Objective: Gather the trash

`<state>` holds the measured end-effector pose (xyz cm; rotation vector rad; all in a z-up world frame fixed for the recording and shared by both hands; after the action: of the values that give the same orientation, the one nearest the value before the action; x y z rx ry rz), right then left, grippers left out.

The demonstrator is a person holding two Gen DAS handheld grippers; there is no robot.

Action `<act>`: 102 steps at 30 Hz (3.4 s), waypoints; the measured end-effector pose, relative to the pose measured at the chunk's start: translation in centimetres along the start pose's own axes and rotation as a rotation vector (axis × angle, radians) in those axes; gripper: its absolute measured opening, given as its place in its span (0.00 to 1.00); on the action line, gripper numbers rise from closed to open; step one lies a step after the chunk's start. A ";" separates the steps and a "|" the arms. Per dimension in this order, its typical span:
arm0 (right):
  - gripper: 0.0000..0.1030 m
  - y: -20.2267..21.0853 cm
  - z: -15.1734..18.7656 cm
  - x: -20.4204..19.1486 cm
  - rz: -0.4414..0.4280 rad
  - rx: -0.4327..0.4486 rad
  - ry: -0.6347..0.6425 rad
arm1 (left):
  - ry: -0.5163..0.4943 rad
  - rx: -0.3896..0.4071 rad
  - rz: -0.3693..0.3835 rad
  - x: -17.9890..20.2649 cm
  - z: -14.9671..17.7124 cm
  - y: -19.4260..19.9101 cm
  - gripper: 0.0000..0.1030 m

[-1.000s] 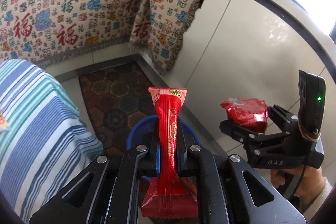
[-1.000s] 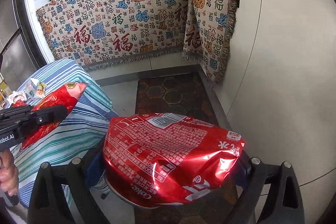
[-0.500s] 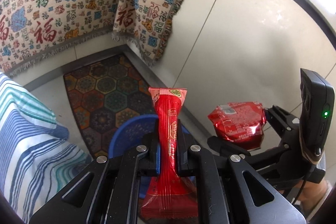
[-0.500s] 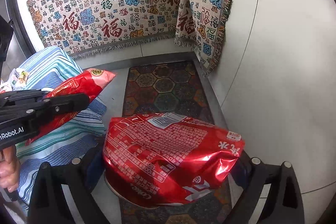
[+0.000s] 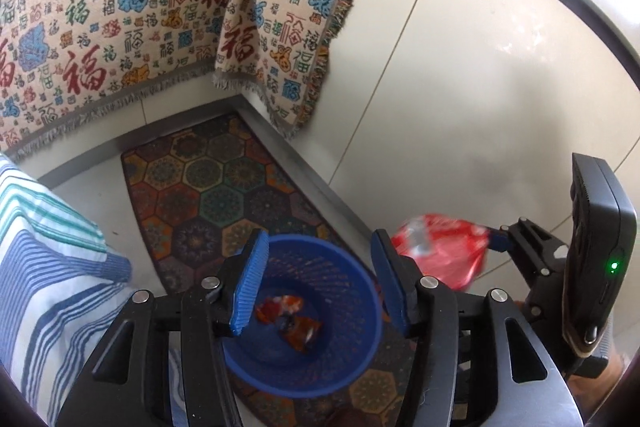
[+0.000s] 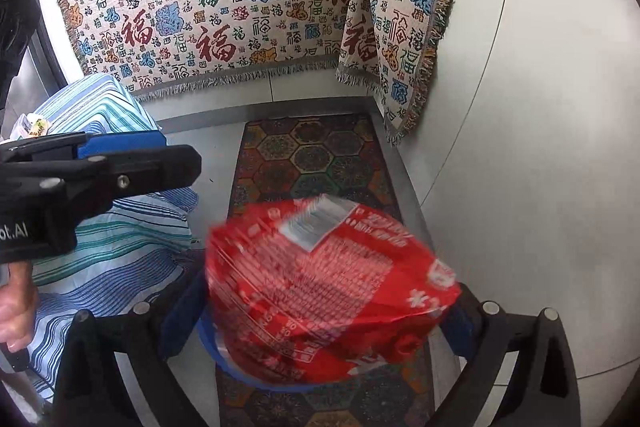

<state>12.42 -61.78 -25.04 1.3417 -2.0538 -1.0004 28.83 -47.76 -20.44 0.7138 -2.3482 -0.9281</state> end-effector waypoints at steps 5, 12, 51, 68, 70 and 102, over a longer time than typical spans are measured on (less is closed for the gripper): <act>0.99 0.3 -0.3 -0.1 0.001 0.014 -0.002 | 0.006 0.010 -0.006 -0.3 -0.3 0.5 0.54; 0.99 1.7 -1.2 -0.9 -0.004 0.051 0.010 | 0.025 0.028 -0.020 -0.9 0.0 2.3 0.54; 0.99 4.1 2.4 -40.7 -0.383 0.021 0.540 | 0.423 0.123 -0.394 -30.9 18.2 29.6 0.88; 0.99 2.8 0.6 -41.0 -0.383 0.025 0.510 | 0.442 0.101 -0.349 -29.9 23.1 33.4 0.10; 0.99 2.7 0.7 -41.3 -0.390 0.018 0.515 | 0.449 0.101 -0.379 -29.6 24.2 34.9 0.10; 0.93 -2.3 -0.3 -58.7 -0.526 -0.064 0.765 | 0.546 0.078 -0.557 -34.7 27.5 34.8 0.25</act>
<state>37.32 -8.64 -27.13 1.9007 -1.1199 -0.5801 27.31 8.53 -21.71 1.4885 -1.7323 -0.7274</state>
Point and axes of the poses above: each gripper's, at about its wrist camera, not at the fingertips, and y roughly against the way its jaws point, x to its right, z to its underside, the point moved 3 cm from there along -y, roughly the way its jaws point, and after that the axes turned 1 degree about -z, right-handed, at the moved point
